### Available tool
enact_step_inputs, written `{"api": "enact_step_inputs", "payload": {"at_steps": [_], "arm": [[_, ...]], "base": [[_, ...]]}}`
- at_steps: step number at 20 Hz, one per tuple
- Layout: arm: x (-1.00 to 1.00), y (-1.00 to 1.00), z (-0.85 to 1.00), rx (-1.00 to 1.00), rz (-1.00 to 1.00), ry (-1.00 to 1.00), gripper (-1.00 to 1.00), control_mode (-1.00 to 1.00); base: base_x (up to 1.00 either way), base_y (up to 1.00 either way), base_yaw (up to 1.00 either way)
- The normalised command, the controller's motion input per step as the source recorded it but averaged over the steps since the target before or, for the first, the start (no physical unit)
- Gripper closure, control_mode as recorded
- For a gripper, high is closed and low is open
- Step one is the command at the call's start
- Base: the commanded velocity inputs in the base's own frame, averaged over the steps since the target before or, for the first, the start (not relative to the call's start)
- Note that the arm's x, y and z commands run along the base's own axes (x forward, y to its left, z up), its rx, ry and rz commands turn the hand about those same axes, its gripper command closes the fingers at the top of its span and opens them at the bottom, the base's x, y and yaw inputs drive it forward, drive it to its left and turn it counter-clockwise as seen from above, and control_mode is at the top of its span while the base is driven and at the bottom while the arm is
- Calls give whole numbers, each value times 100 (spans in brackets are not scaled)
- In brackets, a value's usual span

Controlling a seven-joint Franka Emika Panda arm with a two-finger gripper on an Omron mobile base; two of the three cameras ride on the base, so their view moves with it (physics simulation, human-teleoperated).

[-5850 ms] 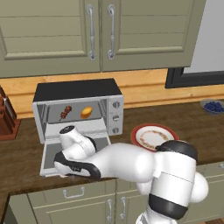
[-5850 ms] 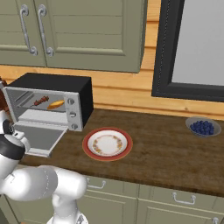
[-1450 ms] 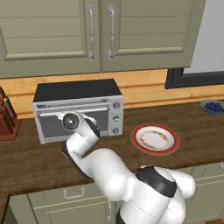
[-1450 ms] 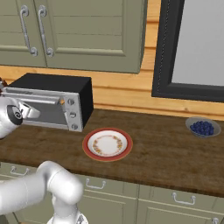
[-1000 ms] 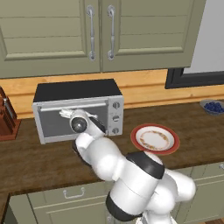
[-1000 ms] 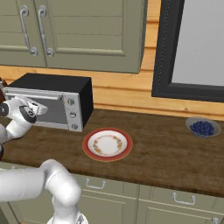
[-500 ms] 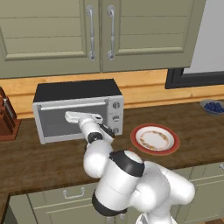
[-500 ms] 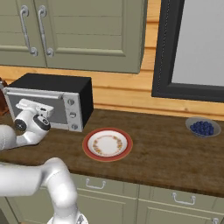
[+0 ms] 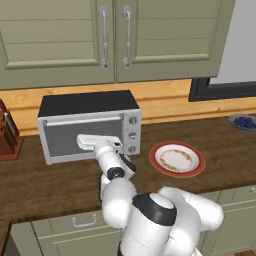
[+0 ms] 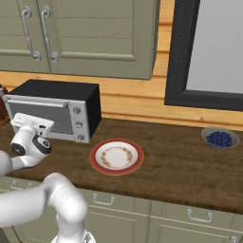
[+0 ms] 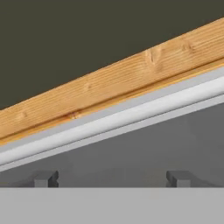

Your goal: Pick up the kebab skewer and baguette bread, and place them inside the toaster oven. Close the toaster oven door and start by setting the timer.

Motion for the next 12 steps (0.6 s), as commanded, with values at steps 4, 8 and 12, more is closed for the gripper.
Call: {"api": "enact_step_inputs", "payload": {"at_steps": [4, 8, 12], "arm": [[-77, 0, 43, 0, 0, 4, -100, -100], [-74, -13, 31, 0, -5, 9, -100, -100], [-60, -31, 24, -7, -8, 6, -100, -100]], "base": [[0, 0, 0], [0, 0, 0], [0, 0, 0]]}}
